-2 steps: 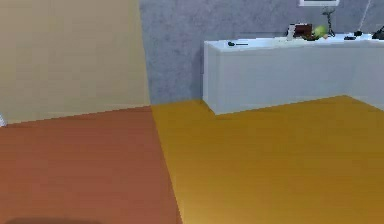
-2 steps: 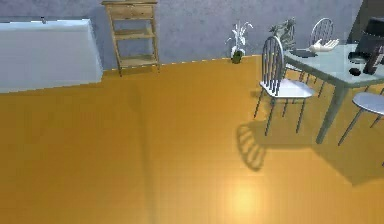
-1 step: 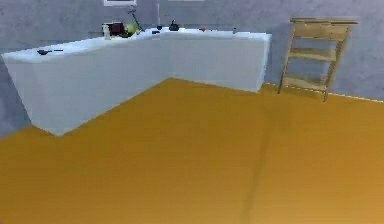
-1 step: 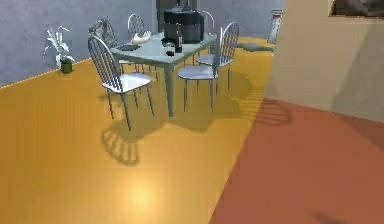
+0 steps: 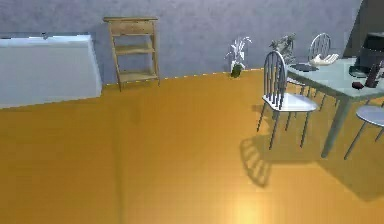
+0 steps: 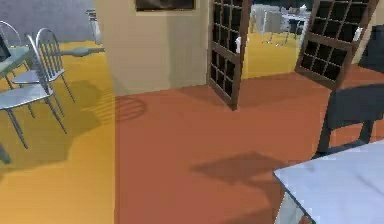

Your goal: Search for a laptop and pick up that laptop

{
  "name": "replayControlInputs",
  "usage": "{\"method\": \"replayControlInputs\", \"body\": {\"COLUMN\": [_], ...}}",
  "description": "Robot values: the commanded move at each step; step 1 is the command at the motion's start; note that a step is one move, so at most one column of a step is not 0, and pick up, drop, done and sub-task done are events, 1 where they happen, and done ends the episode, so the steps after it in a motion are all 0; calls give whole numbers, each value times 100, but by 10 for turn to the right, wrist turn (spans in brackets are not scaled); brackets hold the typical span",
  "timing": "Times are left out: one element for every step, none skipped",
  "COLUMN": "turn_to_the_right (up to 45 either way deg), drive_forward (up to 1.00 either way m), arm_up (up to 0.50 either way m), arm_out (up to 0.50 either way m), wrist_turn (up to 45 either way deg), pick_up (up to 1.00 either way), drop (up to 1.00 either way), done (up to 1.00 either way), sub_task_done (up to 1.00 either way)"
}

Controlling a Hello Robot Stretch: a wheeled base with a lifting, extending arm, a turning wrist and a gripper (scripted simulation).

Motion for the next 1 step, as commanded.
{"method": "replayControlInputs", "body": {"turn_to_the_right": [450], "drive_forward": [0], "arm_up": [0], "arm_out": [0], "wrist_turn": [0], "pick_up": [0], "drop": [0], "done": [0], "sub_task_done": [0]}}
